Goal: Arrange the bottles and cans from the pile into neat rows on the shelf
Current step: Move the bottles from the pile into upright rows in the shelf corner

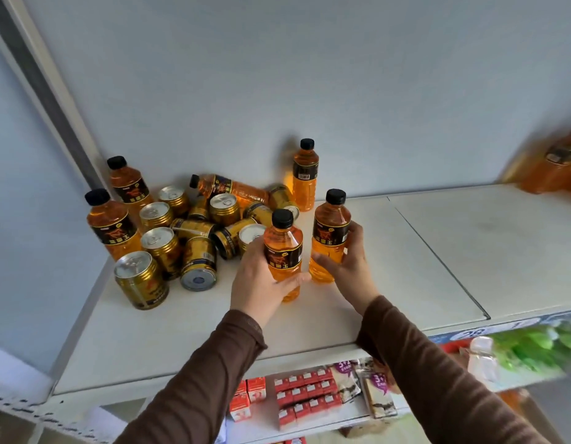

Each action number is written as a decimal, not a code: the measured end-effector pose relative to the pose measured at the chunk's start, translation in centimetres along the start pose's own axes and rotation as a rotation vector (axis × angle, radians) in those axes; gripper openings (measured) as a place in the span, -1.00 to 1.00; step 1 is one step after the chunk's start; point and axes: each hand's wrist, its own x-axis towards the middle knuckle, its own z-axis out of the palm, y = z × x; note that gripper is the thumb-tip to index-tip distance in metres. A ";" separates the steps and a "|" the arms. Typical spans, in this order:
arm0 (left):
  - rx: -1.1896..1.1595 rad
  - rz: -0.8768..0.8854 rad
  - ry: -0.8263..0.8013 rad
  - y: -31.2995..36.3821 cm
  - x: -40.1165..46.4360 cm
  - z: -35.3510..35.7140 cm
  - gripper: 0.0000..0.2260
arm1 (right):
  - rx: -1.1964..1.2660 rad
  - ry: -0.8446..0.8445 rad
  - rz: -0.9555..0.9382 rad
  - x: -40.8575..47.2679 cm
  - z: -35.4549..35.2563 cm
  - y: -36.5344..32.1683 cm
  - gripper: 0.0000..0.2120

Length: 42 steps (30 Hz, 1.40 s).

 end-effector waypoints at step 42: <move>-0.418 0.114 -0.404 13.2 -4.7 14.8 -0.52 | -0.332 0.299 0.045 -7.5 -27.8 -7.9 -0.65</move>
